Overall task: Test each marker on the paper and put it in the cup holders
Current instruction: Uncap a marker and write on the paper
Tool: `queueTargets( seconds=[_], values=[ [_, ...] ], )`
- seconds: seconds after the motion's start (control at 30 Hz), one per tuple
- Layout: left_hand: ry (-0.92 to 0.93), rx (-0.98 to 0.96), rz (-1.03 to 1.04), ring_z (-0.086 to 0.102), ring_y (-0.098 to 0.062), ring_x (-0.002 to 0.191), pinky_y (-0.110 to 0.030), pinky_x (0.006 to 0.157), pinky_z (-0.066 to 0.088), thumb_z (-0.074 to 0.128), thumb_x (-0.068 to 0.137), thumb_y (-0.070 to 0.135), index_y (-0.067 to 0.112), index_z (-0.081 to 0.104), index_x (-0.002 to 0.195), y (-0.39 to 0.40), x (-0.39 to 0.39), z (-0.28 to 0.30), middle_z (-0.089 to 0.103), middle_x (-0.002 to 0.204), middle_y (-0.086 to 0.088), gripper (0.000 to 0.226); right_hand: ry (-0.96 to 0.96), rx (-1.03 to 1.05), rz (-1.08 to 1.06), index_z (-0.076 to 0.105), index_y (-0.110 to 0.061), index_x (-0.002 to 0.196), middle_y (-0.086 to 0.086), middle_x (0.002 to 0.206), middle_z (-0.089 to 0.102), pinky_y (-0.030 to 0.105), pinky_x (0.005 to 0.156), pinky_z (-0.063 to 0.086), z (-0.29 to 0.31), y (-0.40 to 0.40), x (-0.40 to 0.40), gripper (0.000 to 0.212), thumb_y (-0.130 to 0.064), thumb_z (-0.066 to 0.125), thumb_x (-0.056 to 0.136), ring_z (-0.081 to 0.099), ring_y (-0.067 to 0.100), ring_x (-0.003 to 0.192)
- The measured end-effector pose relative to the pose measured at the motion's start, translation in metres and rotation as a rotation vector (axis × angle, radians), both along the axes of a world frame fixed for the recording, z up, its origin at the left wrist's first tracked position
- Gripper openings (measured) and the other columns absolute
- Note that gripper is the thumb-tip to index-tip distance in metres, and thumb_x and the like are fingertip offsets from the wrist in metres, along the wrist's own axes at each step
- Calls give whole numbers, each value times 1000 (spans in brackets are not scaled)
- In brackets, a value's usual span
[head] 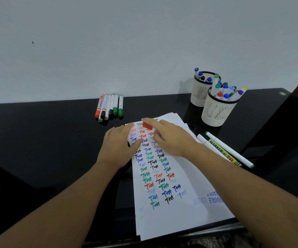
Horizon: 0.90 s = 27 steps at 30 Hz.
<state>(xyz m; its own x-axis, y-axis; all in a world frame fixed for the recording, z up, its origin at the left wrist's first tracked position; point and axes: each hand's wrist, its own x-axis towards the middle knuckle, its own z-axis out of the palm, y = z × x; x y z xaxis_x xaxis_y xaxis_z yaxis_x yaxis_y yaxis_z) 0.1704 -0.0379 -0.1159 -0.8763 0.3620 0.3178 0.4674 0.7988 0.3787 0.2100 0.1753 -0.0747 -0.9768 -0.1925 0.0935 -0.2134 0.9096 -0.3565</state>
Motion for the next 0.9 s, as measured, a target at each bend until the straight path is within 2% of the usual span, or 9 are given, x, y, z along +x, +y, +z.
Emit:
queueTargets(
  seconds=[0.07,0.13,0.2,0.3,0.43,0.67,0.77,0.87,0.9],
  values=[
    [14,-70,17,51,-23,132,-47,117,32,51,91,68,18,62,136,0,-3,-3,61,139,-3,68,-12,-16,-31,16,-51,159,-5,103,54,33,82,51,0,5,2,53,-34,31,111,55,10,90],
    [-2,-79,19,49,-24,136,-48,116,32,43,86,77,20,65,133,0,-5,-5,60,142,-4,78,-16,-7,-38,15,-53,159,-5,98,51,32,79,49,-1,7,2,54,-34,29,111,53,10,89],
    [-25,-103,13,44,-23,140,-48,118,30,42,84,83,22,61,138,1,-4,-4,55,147,-3,83,-24,-20,-57,19,-52,158,-2,107,59,33,83,52,-3,9,1,51,-37,31,111,58,12,96],
    [-84,-139,-27,27,-20,150,-46,123,16,45,83,84,28,47,150,2,0,3,39,159,1,87,-19,-43,-80,24,-51,153,-2,121,66,32,83,59,-8,10,-1,48,-41,39,109,65,13,99],
    [-141,-161,-40,20,-19,152,-45,124,12,43,81,85,32,43,152,4,1,7,31,163,2,88,-5,-68,-92,26,-49,150,-8,113,69,30,71,62,-9,9,-2,48,-40,46,107,68,8,83],
    [-160,-144,-38,24,-20,151,-48,123,17,42,75,91,31,47,149,2,-1,6,35,161,1,95,12,-95,-115,28,-47,147,-9,106,70,26,65,58,-8,8,-4,50,-37,49,104,67,9,73],
    [-168,-148,-34,23,-20,152,-47,124,16,43,76,90,32,46,149,2,-1,6,34,162,2,93,-3,-179,-147,28,-47,151,-5,120,69,27,73,59,-10,9,-5,50,-35,47,106,68,9,84],
    [-175,-164,-33,22,-19,152,-47,124,14,43,77,90,33,45,150,3,-1,6,33,162,3,93,-63,-220,-132,27,-51,155,4,140,59,29,94,53,-10,13,-7,52,-26,37,110,62,14,113],
    [-175,-168,-34,22,-19,152,-47,124,14,41,76,92,33,45,151,3,-2,6,33,162,3,95,-77,-221,-131,32,-50,153,5,143,57,29,96,49,-9,15,-7,51,-23,35,111,59,16,118]
  ],
)
